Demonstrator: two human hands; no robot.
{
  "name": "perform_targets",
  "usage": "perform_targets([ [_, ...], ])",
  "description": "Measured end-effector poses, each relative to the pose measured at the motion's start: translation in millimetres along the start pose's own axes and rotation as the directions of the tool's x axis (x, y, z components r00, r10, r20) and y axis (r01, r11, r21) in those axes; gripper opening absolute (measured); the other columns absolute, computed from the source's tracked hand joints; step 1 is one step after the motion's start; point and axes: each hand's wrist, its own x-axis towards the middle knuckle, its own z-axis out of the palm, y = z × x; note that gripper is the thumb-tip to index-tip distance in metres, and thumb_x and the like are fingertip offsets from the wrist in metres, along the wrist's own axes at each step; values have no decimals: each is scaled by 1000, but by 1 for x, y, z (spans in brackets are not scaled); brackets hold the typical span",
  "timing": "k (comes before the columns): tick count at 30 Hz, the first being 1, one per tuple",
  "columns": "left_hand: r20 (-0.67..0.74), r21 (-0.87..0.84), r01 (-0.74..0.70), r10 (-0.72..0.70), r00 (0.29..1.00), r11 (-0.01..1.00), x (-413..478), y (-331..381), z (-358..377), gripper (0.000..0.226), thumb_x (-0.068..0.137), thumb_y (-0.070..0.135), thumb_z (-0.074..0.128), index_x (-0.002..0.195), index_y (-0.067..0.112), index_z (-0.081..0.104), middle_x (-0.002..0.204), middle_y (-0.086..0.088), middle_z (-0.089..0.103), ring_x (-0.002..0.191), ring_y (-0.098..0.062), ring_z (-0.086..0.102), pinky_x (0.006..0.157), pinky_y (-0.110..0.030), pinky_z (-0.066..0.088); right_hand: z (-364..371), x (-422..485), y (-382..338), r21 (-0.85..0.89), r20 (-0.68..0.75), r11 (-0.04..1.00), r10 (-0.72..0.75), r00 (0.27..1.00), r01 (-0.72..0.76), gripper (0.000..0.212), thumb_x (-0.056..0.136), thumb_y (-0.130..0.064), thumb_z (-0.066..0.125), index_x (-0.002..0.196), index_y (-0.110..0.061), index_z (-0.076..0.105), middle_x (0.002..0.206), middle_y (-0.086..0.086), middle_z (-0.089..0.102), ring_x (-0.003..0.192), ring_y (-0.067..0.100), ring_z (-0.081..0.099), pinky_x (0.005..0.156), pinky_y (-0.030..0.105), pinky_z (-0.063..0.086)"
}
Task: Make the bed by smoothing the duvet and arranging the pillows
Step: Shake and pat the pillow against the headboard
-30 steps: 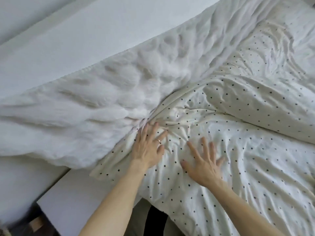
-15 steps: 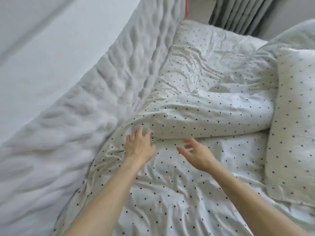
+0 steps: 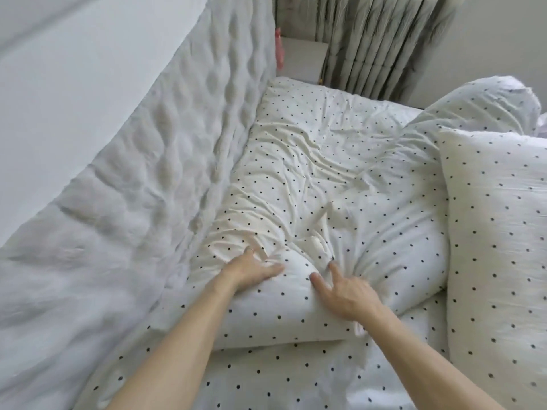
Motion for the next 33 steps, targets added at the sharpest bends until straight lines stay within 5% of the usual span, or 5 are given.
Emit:
perform_targets([
  [9, 9, 262, -456, 470, 882, 850, -45, -18, 28, 37, 86, 41, 60, 121, 35, 52, 112, 7, 57, 109, -26, 60, 84, -39, 50, -25, 28, -55, 198, -47, 904, 395, 918, -379, 119, 63, -100, 28, 134, -7, 52, 132, 15, 60, 109, 37, 62, 88, 47, 50],
  [12, -147, 444, -479, 589, 794, 757, -51, -29, -12, 37, 97, 40, 53, 132, 29, 51, 122, 8, 53, 106, -26, 62, 75, -41, 51, -43, 37, -92, 266, -131, 930, 296, 946, -254, 29, 81, -36, 55, 78, -8, 59, 109, 13, 69, 86, 32, 62, 71, 35, 46],
  [20, -750, 390, -332, 505, 427, 859, -38, -36, -191, 30, 90, 19, 65, 119, 15, 59, 113, -8, 59, 83, -36, 64, 55, -40, 46, -169, 34, -242, 835, -549, 235, 312, 776, 497, 14, 78, -7, 52, 80, -20, 50, 82, -4, 51, 75, 14, 51, 62, 30, 42],
  [25, -689, 553, 89, 394, 608, 828, 29, -59, -177, 41, 88, 32, 68, 126, 18, 62, 126, -6, 58, 110, -30, 59, 69, -41, 48, -77, 129, -261, 656, -305, 675, -173, 937, 338, 56, 97, -19, 51, 151, -25, 40, 135, 6, 58, 118, 30, 60, 92, 36, 48],
  [33, -556, 579, -192, 556, 617, 792, 0, -129, -46, 46, 91, 29, 52, 133, 13, 62, 142, -11, 56, 135, -31, 47, 105, -56, 40, 92, 85, -181, 116, -509, 924, -260, 821, 365, 71, 100, -53, 37, 161, -20, 21, 169, -5, 10, 156, 11, 3, 127, 39, 9],
])
